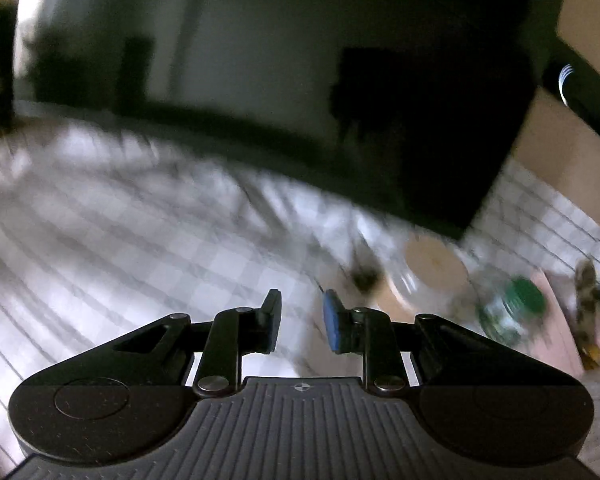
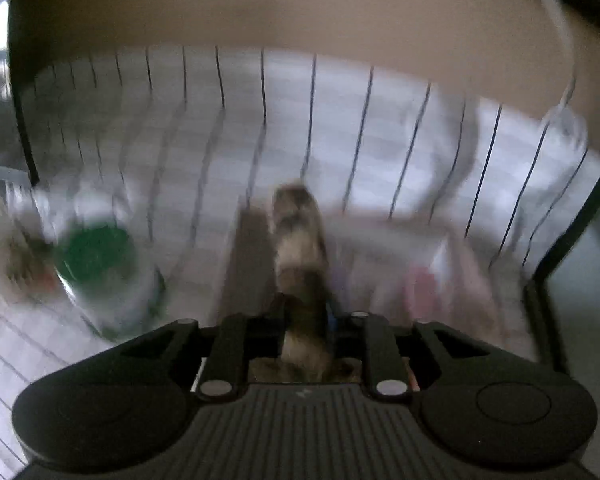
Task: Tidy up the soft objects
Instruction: 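Move both grippers toward the black cable and the pink eraser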
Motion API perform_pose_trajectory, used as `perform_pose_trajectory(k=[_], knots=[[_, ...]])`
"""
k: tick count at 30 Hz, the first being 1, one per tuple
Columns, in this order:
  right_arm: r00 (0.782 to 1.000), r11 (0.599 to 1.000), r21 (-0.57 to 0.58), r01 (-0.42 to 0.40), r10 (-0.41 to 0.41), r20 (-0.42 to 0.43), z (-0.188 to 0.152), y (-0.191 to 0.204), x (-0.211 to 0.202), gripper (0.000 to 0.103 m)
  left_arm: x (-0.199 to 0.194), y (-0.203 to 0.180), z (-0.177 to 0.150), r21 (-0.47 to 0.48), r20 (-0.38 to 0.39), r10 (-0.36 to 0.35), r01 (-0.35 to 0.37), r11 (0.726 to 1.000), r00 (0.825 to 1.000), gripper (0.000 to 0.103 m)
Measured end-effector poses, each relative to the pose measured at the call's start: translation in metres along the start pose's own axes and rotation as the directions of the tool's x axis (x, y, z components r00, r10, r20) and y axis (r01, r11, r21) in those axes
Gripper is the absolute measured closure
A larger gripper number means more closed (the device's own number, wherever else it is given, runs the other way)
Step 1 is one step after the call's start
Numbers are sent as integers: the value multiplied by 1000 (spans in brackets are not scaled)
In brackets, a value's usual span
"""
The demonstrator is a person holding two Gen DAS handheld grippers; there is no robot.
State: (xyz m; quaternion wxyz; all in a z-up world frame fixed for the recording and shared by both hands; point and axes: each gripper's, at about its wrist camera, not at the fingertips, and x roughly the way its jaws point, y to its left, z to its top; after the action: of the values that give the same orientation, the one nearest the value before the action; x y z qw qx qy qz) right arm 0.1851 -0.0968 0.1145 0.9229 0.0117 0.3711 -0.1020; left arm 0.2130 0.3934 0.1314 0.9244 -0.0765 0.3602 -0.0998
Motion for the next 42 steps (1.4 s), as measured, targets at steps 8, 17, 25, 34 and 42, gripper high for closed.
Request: perform_pose_trajectory(k=[8,17,25,34,42], knots=[[935,955,90,-281,251,251,87,74,-72,83,-26,12,74,95,193,-46,28,995,980,78],[917,883,-278,-378,398,17,57,170,-25,69,16,-5,54,93,70,-198,191,977,978,78],[962,866,-433,-249,272,-8,8,207,45,69,62,-6,21,-46,-39,-193,191,980,980,78],[920,830,-409,-380,386,-70,-11,219,87,71,86,-1,-11,-159,-113,-216,197,967,970,78],[920,802,-466,-373,383,-77,-13,231,106,66,113,-21,-10,-139,-168,-273,252,958,947,80]])
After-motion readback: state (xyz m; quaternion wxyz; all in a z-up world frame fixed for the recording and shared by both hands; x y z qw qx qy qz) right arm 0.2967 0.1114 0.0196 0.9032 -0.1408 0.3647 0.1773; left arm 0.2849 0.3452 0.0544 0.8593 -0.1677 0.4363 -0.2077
